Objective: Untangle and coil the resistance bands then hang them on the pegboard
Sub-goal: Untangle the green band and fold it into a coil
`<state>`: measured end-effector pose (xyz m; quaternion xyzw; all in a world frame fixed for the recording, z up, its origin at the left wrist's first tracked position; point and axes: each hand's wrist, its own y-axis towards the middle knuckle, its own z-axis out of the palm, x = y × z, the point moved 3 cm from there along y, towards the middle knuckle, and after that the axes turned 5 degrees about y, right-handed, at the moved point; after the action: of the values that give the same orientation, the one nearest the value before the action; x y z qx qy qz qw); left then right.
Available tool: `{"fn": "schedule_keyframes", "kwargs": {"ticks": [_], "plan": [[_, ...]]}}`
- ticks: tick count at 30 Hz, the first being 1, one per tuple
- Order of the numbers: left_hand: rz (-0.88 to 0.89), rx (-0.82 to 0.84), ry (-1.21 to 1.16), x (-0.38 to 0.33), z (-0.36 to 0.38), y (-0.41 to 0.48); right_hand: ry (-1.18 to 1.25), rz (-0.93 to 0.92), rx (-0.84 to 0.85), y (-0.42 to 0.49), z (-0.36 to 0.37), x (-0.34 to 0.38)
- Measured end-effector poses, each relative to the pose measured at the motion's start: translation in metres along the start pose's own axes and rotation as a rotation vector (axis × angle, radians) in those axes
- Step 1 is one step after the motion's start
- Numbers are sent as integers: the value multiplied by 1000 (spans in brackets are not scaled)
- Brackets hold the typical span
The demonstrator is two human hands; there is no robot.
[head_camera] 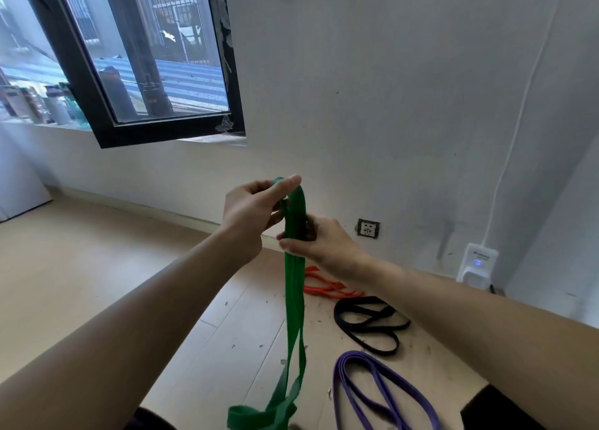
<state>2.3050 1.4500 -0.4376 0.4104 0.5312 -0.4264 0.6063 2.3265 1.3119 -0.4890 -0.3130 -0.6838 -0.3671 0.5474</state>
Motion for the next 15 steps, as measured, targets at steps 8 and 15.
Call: {"fn": "schedule_keyframes", "kwargs": {"ticks": [8, 15], "plan": [[-90, 101, -15, -1, -15, 3, 198, 15, -66, 8, -4, -9], [-15, 127, 58, -2, -21, 5, 306, 3, -60, 9, -12, -8]]}}
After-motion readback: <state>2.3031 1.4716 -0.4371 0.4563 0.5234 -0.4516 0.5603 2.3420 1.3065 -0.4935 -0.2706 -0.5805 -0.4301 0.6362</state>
